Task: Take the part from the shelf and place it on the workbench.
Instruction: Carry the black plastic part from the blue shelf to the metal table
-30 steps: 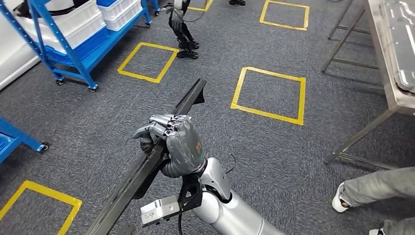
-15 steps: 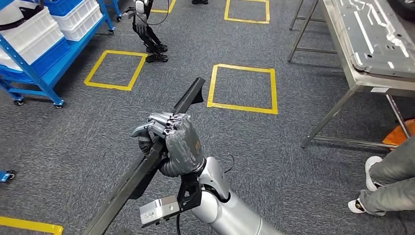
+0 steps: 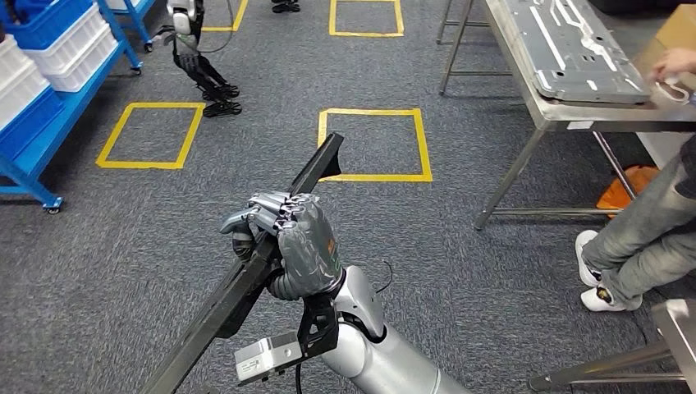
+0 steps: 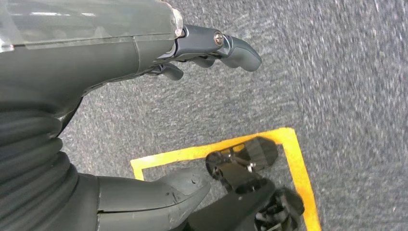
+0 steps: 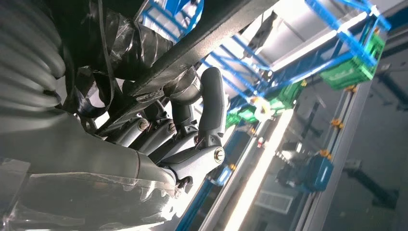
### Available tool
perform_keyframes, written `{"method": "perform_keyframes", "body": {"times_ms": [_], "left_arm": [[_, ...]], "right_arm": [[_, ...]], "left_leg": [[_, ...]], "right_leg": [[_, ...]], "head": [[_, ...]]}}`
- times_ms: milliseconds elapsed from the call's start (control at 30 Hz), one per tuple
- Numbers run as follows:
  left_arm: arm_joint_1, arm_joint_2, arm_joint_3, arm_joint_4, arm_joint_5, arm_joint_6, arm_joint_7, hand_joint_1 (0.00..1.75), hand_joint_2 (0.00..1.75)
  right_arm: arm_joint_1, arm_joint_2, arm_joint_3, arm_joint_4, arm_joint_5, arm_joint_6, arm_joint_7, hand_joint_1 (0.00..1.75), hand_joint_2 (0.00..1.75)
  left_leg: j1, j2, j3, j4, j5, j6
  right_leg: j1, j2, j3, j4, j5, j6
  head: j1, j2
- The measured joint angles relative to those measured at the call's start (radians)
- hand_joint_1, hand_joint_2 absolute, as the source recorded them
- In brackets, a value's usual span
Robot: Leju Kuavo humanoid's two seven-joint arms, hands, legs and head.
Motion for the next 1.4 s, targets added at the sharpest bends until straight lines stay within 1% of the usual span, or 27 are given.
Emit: {"method": "perform_keyframes", "body": {"times_ms": [233, 333, 400, 433, 467, 533, 567, 600, 633, 667, 700, 767, 800, 833, 867, 900, 933, 1000, 1033, 1067, 1133, 1167, 1200, 1267, 1333, 1367, 1400], "left_arm": [[0.0, 0.0, 0.0, 0.0, 0.001, 0.0, 0.0, 0.0, 1.75], [0.001, 0.0, 0.0, 0.0, 0.005, -0.004, 0.001, 0.0, 1.75], [0.0, 0.0, 0.001, 0.0, 0.006, -0.007, 0.002, 0.0, 1.75], [0.001, 0.0, 0.001, 0.0, 0.007, -0.009, 0.002, 0.0, 1.75], [0.005, 0.0, 0.001, 0.0, 0.007, -0.01, 0.004, 0.0, 1.75], [0.013, 0.0, 0.002, 0.0, 0.007, -0.012, 0.006, 0.0, 1.75], [0.016, 0.0, 0.002, 0.0, 0.007, -0.013, 0.007, 0.0, 1.75], [0.016, 0.0, 0.003, 0.0, 0.007, -0.013, 0.007, 0.0, 1.75], [0.016, -0.001, 0.003, 0.0, 0.007, -0.013, 0.007, 0.0, 1.75], [0.015, -0.002, 0.003, 0.0, 0.007, -0.013, 0.007, 0.0, 1.75], [0.015, -0.002, 0.003, 0.0, 0.007, -0.013, 0.007, 0.0, 1.75], [0.016, -0.003, 0.005, 0.0, 0.008, -0.012, 0.009, 0.0, 1.75], [0.018, -0.003, 0.006, 0.0, 0.008, -0.011, 0.01, 0.0, 1.75], [0.019, -0.003, 0.007, 0.0, 0.009, -0.01, 0.012, 0.0, 1.75], [0.019, -0.003, 0.007, 0.0, 0.009, -0.01, 0.013, 0.0, 1.75], [0.018, -0.003, 0.008, 0.0, 0.009, -0.009, 0.014, 0.0, 1.75], [0.018, -0.004, 0.008, 0.0, 0.01, -0.01, 0.014, 0.0, 1.75], [0.017, -0.007, 0.008, 0.0, 0.009, -0.01, 0.015, 0.0, 1.75], [0.017, -0.008, 0.008, 0.0, 0.009, -0.009, 0.016, 0.0, 1.75], [0.017, -0.009, 0.009, 0.0, 0.009, -0.009, 0.018, 0.0, 1.75], [0.015, -0.011, 0.009, 0.0, 0.007, -0.007, 0.022, 0.0, 1.75], [0.014, -0.012, 0.009, 0.0, 0.006, -0.006, 0.024, 0.0, 1.75], [0.013, -0.013, 0.009, 0.0, 0.005, -0.004, 0.026, 0.0, 1.75], [0.013, -0.013, 0.009, 0.0, 0.004, 0.0, 0.028, 0.0, 1.75], [0.017, -0.013, 0.009, 0.0, 0.003, 0.002, 0.031, 0.0, 1.75], [0.018, -0.013, 0.009, 0.0, 0.003, 0.002, 0.031, 0.0, 1.75], [0.019, -0.013, 0.009, 0.0, 0.003, 0.003, 0.032, 0.0, 1.75]], "right_arm": [[0.0, 0.0, 0.0, 0.0, 0.0, 0.0, 0.0, 1.75, 1.75], [0.0, 0.0, 0.0, 0.0, 0.0, 0.0, -0.001, 1.75, 1.75], [0.0, 0.001, 0.0, 0.0, 0.0, 0.001, -0.002, 1.75, 1.75], [-0.001, 0.003, 0.0, 0.0, -0.001, 0.002, -0.002, 1.75, 1.75], [-0.002, 0.006, 0.0, 0.003, -0.002, 0.004, -0.002, 1.75, 1.75], [-0.002, 0.013, 0.0, 0.01, -0.005, 0.01, -0.002, 1.75, 1.75], [-0.002, 0.015, 0.0, 0.014, -0.007, 0.012, -0.002, 1.75, 1.75], [-0.003, 0.017, 0.0, 0.015, -0.007, 0.012, -0.002, 1.75, 1.75], [-0.002, 0.017, 0.0, 0.016, -0.007, 0.012, -0.002, 1.75, 1.75], [-0.003, 0.017, 0.0, 0.016, -0.007, 0.012, -0.002, 1.75, 1.75], [-0.004, 0.016, 0.0, 0.017, -0.007, 0.012, -0.002, 1.75, 1.75], [-0.006, 0.016, 0.0, 0.019, -0.007, 0.012, -0.002, 1.75, 1.75], [-0.005, 0.016, 0.0, 0.021, -0.008, 0.012, -0.002, 1.75, 1.75], [-0.003, 0.016, 0.0, 0.024, -0.009, 0.012, -0.002, 1.75, 1.75], [-0.001, 0.016, 0.0, 0.026, -0.01, 0.012, -0.002, 1.75, 1.75], [0.0, 0.015, 0.0, 0.028, -0.011, 0.012, -0.002, 1.75, 1.75], [0.0, 0.015, 0.0, 0.029, -0.012, 0.012, -0.002, 1.75, 1.75], [-0.001, 0.016, 0.0, 0.029, -0.012, 0.012, -0.002, 1.75, 1.75], [-0.002, 0.016, 0.0, 0.029, -0.013, 0.012, -0.002, 1.75, 1.75], [-0.002, 0.016, 0.0, 0.029, -0.013, 0.012, -0.002, 1.75, 1.75], [-0.002, 0.016, 0.0, 0.029, -0.013, 0.012, -0.002, 1.75, 1.75], [-0.002, 0.017, 0.0, 0.029, -0.013, 0.013, -0.003, 1.75, 1.75], [-0.003, 0.017, 0.0, 0.029, -0.013, 0.013, -0.003, 1.75, 1.75], [-0.005, 0.018, 0.0, 0.029, -0.013, 0.014, -0.003, 1.75, 1.75], [-0.004, 0.019, 0.0, 0.031, -0.014, 0.014, -0.003, 1.75, 1.75], [-0.003, 0.019, 0.0, 0.032, -0.014, 0.015, -0.003, 1.75, 1.75], [-0.003, 0.019, 0.0, 0.032, -0.014, 0.015, -0.003, 1.75, 1.75]], "left_leg": [[0.0, 0.002, 0.001, 0.0, 0.0, -0.001], [0.001, 0.014, 0.006, -0.004, -0.001, -0.009], [0.005, -0.011, 0.002, 0.012, -0.018, -0.018], [0.007, -0.035, -0.01, 0.042, -0.039, -0.021], [0.009, -0.064, -0.05, 0.123, -0.075, -0.025], [0.011, -0.129, -0.06, 0.117, -0.053, -0.023], [0.01, -0.149, -0.056, 0.092, -0.03, -0.021], [0.01, -0.162, -0.024, 0.015, 0.01, -0.015], [0.011, -0.151, -0.023, 0.011, 0.014, -0.008], [0.013, -0.139, -0.02, 0.005, 0.018, -0.001], [0.014, -0.126, -0.018, -0.001, 0.022, 0.006], [0.012, -0.1, -0.016, -0.008, 0.025, 0.015], [0.01, -0.086, -0.016, -0.008, 0.024, 0.017], [0.01, -0.072, -0.016, -0.007, 0.023, 0.017], [0.01, -0.059, -0.015, -0.007, 0.022, 0.017], [0.01, -0.047, -0.014, -0.006, 0.02, 0.016], [0.01, -0.036, -0.011, -0.005, 0.017, 0.014], [0.007, -0.018, -0.004, -0.004, 0.01, 0.007], [0.005, -0.011, -0.002, -0.003, 0.007, 0.002], [0.003, -0.002, 0.001, -0.003, 0.004, -0.004], [0.004, 0.014, 0.005, -0.003, -0.001, -0.016], [0.006, 0.005, 0.005, 0.003, -0.009, -0.021], [0.008, -0.015, -0.001, 0.023, -0.026, -0.025], [0.01, -0.068, -0.043, 0.124, -0.084, -0.03], [0.01, -0.089, -0.105, 0.251, -0.133, -0.031], [0.01, -0.091, -0.123, 0.281, -0.133, -0.031], [0.01, -0.093, -0.122, 0.271, -0.113, -0.029]], "right_leg": [[0.0, 0.001, 0.0, 0.0, 0.0, 0.0], [0.003, 0.016, -0.001, -0.003, 0.002, -0.006], [-0.004, 0.033, 0.004, -0.014, 0.008, -0.016], [-0.008, 0.041, 0.007, -0.018, 0.011, -0.021], [-0.01, 0.059, 0.009, -0.02, 0.013, -0.025], [-0.012, 0.127, 0.001, -0.003, 0.009, -0.018], [-0.013, 0.162, -0.003, 0.003, 0.007, -0.011], [-0.016, 0.189, -0.008, 0.008, 0.007, -0.002], [-0.016, 0.189, -0.01, 0.009, 0.007, 0.004], [-0.015, 0.172, -0.015, 0.016, 0.001, 0.009], [-0.013, 0.145, -0.026, 0.04, -0.016, 0.015], [-0.014, 0.085, -0.077, 0.147, -0.076, 0.024], [-0.017, 0.073, -0.111, 0.213, -0.104, 0.027], [-0.02, 0.068, -0.137, 0.263, -0.118, 0.03], [-0.022, 0.065, -0.148, 0.28, -0.114, 0.031], [-0.024, 0.061, -0.138, 0.257, -0.09, 0.032], [-0.023, 0.05, -0.107, 0.197, -0.054, 0.03], [-0.015, 0.006, -0.036, 0.058, 0.0, 0.021], [-0.01, -0.009, -0.015, 0.017, 0.01, 0.015], [-0.005, -0.014, -0.009, 0.001, 0.01, 0.01], [-0.004, 0.01, -0.009, -0.004, 0.014, -0.001], [-0.007, 0.021, -0.007, -0.008, 0.016, -0.007], [-0.01, 0.031, -0.005, -0.012, 0.02, -0.014], [-0.014, 0.052, -0.003, -0.016, 0.023, -0.022], [-0.012, 0.078, -0.004, -0.013, 0.023, -0.025], [-0.011, 0.093, -0.005, -0.011, 0.023, -0.025], [-0.01, 0.108, -0.005, -0.007, 0.022, -0.025]], "head": [[0.0, 0.0], [0.0, 0.0], [0.0, 0.0], [0.0, 0.0], [-0.001, 0.0], [-0.001, 0.0], [-0.001, 0.0], [-0.001, 0.0], [-0.001, 0.0], [0.0, 0.0], [0.0, 0.0], [0.001, 0.0], [0.001, 0.0], [0.001, 0.0], [0.001, 0.0], [0.001, 0.0], [0.001, 0.0], [0.001, 0.0], [0.001, 0.0], [0.001, 0.0], [0.001, 0.0], [0.001, 0.0], [0.0, 0.0], [0.0, 0.0], [0.0, 0.0], [0.0, 0.0], [0.0, 0.0]]}}
